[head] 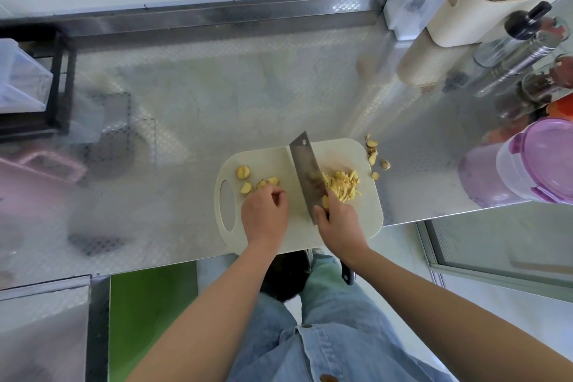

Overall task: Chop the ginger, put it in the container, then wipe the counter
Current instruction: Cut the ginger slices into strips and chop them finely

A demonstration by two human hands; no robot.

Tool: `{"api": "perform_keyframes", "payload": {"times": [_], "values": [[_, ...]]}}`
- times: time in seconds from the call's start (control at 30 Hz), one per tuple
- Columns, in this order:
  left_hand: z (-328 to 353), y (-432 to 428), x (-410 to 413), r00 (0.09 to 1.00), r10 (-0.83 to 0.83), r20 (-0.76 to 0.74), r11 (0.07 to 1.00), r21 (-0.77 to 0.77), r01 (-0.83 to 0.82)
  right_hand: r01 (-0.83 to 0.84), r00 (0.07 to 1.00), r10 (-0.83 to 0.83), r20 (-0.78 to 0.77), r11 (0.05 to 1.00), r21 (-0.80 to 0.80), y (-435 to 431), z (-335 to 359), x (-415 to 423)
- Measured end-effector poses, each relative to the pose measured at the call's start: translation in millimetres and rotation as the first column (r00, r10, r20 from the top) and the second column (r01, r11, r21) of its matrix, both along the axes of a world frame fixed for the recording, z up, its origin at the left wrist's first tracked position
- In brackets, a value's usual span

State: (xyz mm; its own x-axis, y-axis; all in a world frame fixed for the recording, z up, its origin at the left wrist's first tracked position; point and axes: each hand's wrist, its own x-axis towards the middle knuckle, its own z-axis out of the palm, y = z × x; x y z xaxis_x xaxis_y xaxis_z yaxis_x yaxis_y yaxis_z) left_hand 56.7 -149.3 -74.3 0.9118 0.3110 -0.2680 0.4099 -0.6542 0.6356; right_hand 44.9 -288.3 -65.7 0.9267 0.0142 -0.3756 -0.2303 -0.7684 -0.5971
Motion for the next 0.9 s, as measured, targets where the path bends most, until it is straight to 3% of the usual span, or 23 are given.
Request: {"api": "perform_keyframes", "payload": {"times": [0.13, 0.27, 0.33, 0.5, 0.67, 0.77, 0.83, 0.9], "values": [[0.1, 11.5, 5.6, 0.996, 0.011, 0.092, 0.989, 0.144, -0.024, 0.08, 0.996, -0.079, 0.036, 0.996, -0.04, -9.0, 2.7, 14.8], [3.6, 22.3, 16.3, 0.993, -0.1, 0.06, 0.941, 0.329, 0.075, -0.104, 0.994, 0.102, 0.033, 0.994, 0.037, -6.8, 7.1, 14.1], [6.0, 24.7, 21.7, 0.988, -0.151, 0.026, 0.902, 0.412, 0.127, -0.164, 0.986, 0.164, 0.032, 0.986, 0.002, -6.2, 5.2, 13.9], [6.1, 25.6, 34.3, 0.966, -0.253, -0.06, 0.796, 0.554, 0.243, 0.02, 1.0, -0.019, 0.023, 0.999, -0.045, -13.5, 1.8, 25.5], [4.9, 22.7, 37.3, 0.958, -0.273, -0.083, 0.787, 0.554, 0.272, -0.046, 0.999, 0.047, 0.027, 0.998, -0.034, -20.5, 0.0, 20.9], [4.3, 23.1, 37.7, 0.952, -0.305, -0.007, 0.812, 0.521, 0.264, -0.03, 0.999, 0.03, 0.034, 0.999, -0.015, -19.4, 1.1, 18.7], [2.2, 18.7, 39.1, 0.948, -0.313, 0.056, 0.879, 0.395, 0.267, -0.026, 0.999, 0.026, 0.042, 1.0, -0.002, -18.1, 2.7, 18.4], [3.6, 7.6, 38.5, 0.958, -0.285, 0.015, 0.946, 0.165, 0.279, -0.04, 0.998, 0.04, 0.054, 0.999, -0.002, -16.4, 5.0, 18.2]]}}
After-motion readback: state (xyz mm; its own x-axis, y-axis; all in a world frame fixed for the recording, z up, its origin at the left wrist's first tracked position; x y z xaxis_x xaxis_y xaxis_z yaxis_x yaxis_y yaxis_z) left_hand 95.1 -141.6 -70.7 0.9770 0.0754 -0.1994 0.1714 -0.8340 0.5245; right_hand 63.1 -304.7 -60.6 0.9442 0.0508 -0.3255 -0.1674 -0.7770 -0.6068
